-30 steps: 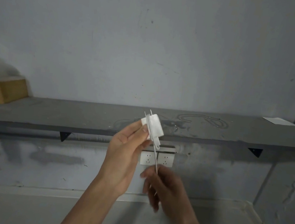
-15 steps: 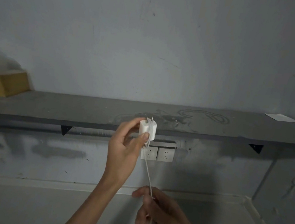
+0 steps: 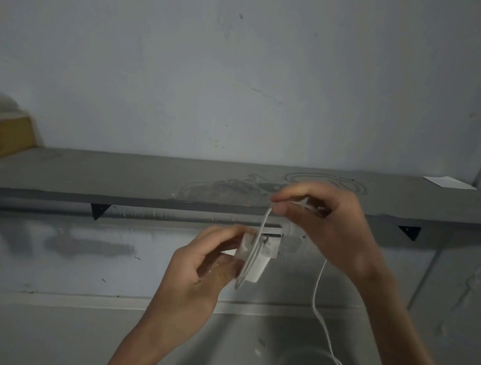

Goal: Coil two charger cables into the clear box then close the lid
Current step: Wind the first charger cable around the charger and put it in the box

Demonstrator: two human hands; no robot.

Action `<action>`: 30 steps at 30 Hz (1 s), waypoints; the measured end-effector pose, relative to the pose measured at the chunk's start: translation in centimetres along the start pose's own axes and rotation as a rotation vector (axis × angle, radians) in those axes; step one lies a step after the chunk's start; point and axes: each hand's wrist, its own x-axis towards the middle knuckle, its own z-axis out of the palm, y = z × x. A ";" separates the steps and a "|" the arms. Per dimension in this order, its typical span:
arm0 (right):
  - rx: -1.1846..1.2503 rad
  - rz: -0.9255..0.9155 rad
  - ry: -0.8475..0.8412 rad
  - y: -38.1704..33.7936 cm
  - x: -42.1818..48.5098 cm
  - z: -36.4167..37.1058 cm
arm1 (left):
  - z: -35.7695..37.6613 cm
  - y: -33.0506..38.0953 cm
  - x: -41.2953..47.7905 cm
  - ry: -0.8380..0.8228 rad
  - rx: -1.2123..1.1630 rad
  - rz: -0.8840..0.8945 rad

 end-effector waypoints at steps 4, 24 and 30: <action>0.203 0.046 -0.085 2.7 -0.9 2.8 | 0.3 0.7 0.3 0.058 -0.190 -0.071; -0.272 0.062 -0.181 -0.1 -11.4 5.9 | -1.5 -3.0 3.8 0.311 0.072 -0.160; -0.579 -0.284 0.131 -3.1 -6.0 0.0 | -0.7 -1.9 1.7 0.058 0.149 -0.139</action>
